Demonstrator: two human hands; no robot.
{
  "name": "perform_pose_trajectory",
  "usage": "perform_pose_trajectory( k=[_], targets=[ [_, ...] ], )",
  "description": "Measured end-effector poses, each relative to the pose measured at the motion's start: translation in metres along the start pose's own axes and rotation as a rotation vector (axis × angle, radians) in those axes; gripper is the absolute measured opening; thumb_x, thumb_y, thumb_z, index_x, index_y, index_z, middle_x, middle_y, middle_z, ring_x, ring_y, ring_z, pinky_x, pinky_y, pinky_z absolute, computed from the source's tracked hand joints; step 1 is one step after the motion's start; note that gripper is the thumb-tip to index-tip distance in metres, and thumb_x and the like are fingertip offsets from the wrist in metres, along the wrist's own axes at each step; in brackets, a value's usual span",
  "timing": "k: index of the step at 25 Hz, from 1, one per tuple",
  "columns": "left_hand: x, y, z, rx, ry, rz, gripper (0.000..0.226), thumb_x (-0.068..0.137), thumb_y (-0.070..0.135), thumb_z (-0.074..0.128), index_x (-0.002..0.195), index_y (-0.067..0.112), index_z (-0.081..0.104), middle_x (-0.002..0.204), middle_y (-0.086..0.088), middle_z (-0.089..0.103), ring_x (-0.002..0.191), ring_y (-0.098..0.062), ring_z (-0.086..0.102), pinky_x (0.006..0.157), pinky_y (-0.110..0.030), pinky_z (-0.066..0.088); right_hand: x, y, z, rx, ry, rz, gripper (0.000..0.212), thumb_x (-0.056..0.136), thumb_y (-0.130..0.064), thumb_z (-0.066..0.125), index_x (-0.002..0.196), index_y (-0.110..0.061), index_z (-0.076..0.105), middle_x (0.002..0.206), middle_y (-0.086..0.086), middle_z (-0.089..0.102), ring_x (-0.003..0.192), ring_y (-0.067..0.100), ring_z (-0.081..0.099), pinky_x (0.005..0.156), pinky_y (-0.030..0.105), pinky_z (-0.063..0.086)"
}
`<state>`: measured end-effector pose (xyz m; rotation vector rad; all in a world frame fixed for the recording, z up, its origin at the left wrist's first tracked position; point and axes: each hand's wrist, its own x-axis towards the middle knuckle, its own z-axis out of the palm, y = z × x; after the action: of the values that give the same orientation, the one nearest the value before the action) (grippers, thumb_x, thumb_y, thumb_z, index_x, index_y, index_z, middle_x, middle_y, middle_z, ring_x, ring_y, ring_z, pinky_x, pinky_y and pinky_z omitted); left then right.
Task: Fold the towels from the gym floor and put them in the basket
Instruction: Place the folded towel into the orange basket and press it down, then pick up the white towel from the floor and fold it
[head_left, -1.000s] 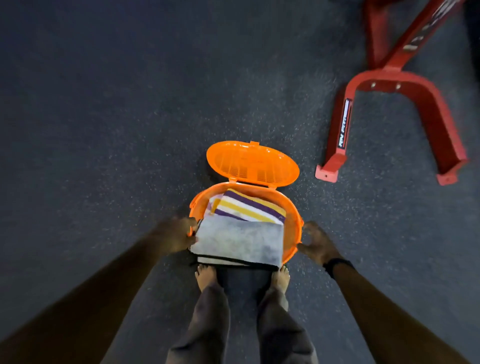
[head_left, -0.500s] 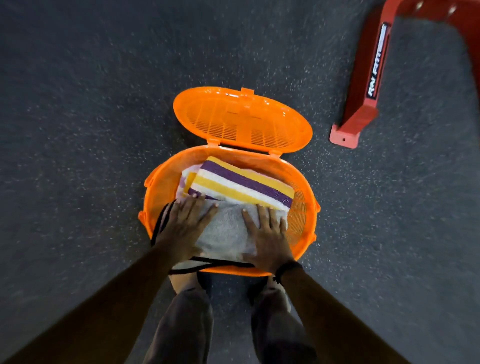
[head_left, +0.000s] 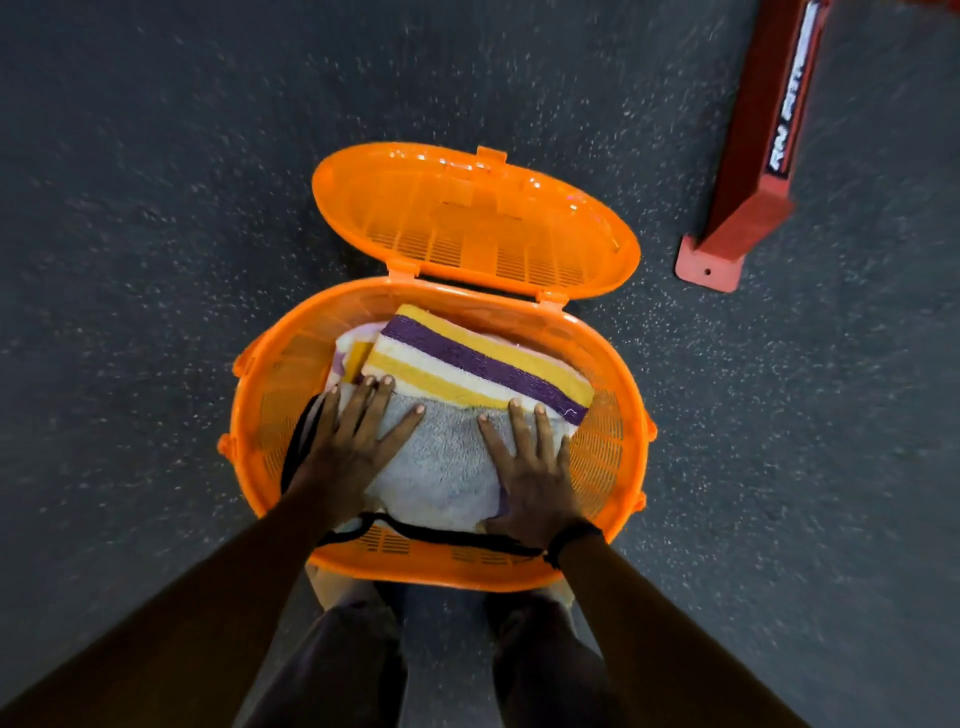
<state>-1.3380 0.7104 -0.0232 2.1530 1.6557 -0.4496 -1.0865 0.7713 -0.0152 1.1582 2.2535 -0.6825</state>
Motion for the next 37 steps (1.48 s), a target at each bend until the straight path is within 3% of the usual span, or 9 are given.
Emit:
perform_pose_trajectory(
  k=[2, 5, 10, 13, 17, 21, 28, 32, 37],
  targets=[
    [-0.009, -0.005, -0.041, -0.062, -0.085, 0.001, 0.139, 0.027, 0.064, 0.085, 0.147, 0.015, 0.032, 0.145, -0.028, 0.037, 0.129, -0.047, 0.041, 0.1, -0.062, 0.036, -0.021, -0.001, -0.045, 0.043, -0.03, -0.016, 0.121, 0.062, -0.065, 0.072, 0.147, -0.036, -0.009, 0.16, 0.013, -0.001, 0.146, 0.039, 0.004, 0.109, 0.064, 0.018],
    [-0.022, -0.013, -0.133, -0.183, -0.094, -0.076, 0.133, 0.036, 0.06, 0.087, 0.144, 0.011, 0.027, 0.138, -0.028, 0.047, 0.123, -0.046, 0.051, 0.096, -0.057, 0.042, -0.057, -0.002, -0.142, 0.119, 0.016, -0.01, 0.104, 0.076, -0.059, 0.062, 0.152, -0.031, -0.003, 0.161, 0.009, 0.002, 0.147, 0.031, 0.01, 0.115, 0.05, 0.02],
    [-0.047, -0.017, -0.356, -0.387, 0.165, -0.242, 0.095, 0.071, 0.056, 0.072, 0.146, 0.012, 0.033, 0.151, -0.018, 0.032, 0.139, -0.034, 0.031, 0.114, -0.045, 0.023, -0.117, -0.002, -0.35, 0.296, 0.249, 0.028, 0.091, 0.08, -0.051, 0.065, 0.152, -0.024, 0.015, 0.156, 0.007, 0.022, 0.141, 0.028, 0.029, 0.11, 0.044, 0.033],
    [-0.077, -0.017, -0.507, -0.482, 0.279, -0.297, 0.095, 0.071, 0.066, 0.063, 0.147, 0.018, 0.033, 0.153, -0.01, 0.029, 0.141, -0.027, 0.027, 0.114, -0.038, 0.024, -0.168, -0.004, -0.486, 0.341, 0.388, 0.041, 0.087, 0.08, -0.052, 0.065, 0.15, -0.024, 0.022, 0.152, 0.006, 0.03, 0.137, 0.026, 0.036, 0.108, 0.045, 0.037],
    [-0.147, 0.002, -0.682, -0.571, 0.473, -0.282, 0.084, 0.076, 0.059, 0.068, 0.144, 0.02, 0.037, 0.149, -0.004, 0.034, 0.137, -0.023, 0.032, 0.112, -0.038, 0.03, -0.264, -0.008, -0.652, 0.346, 0.547, 0.008, 0.082, 0.08, -0.052, 0.067, 0.147, -0.022, 0.03, 0.148, 0.007, 0.037, 0.135, 0.023, 0.039, 0.11, 0.039, 0.035],
    [-0.2, 0.023, -0.785, -0.633, 0.639, -0.284, 0.073, 0.078, 0.05, 0.071, 0.138, 0.018, 0.045, 0.142, -0.006, 0.043, 0.133, -0.022, 0.04, 0.108, -0.03, 0.03, -0.34, -0.009, -0.758, 0.39, 0.631, -0.011, 0.082, 0.076, -0.053, 0.07, 0.143, -0.019, 0.036, 0.144, 0.011, 0.043, 0.13, 0.027, 0.045, 0.108, 0.043, 0.038],
    [-0.29, 0.073, -0.904, -0.628, 0.798, -0.251, 0.077, 0.077, 0.05, 0.072, 0.141, 0.018, 0.043, 0.145, -0.003, 0.043, 0.133, -0.018, 0.041, 0.107, -0.028, 0.031, -0.469, -0.022, -0.863, 0.295, 0.768, -0.135, 0.074, 0.079, -0.046, 0.071, 0.139, -0.012, 0.043, 0.14, 0.008, 0.05, 0.128, 0.022, 0.048, 0.106, 0.032, 0.038],
    [-0.31, 0.086, -0.933, -0.614, 0.785, -0.223, 0.081, 0.073, 0.056, 0.072, 0.14, 0.021, 0.042, 0.144, -0.003, 0.045, 0.131, -0.019, 0.044, 0.109, -0.038, 0.037, -0.52, -0.028, -0.881, 0.25, 0.774, -0.135, 0.076, 0.081, -0.049, 0.069, 0.142, -0.014, 0.039, 0.144, 0.007, 0.046, 0.131, 0.021, 0.045, 0.104, 0.029, 0.035],
    [-0.324, 0.1, -0.957, -0.568, 0.778, -0.157, 0.08, 0.073, 0.056, 0.072, 0.14, 0.023, 0.042, 0.142, -0.003, 0.047, 0.129, -0.021, 0.046, 0.106, -0.035, 0.039, -0.569, -0.03, -0.875, 0.229, 0.819, -0.046, 0.077, 0.079, -0.05, 0.07, 0.142, -0.017, 0.039, 0.143, 0.009, 0.046, 0.131, 0.021, 0.044, 0.104, 0.03, 0.035]
  ],
)
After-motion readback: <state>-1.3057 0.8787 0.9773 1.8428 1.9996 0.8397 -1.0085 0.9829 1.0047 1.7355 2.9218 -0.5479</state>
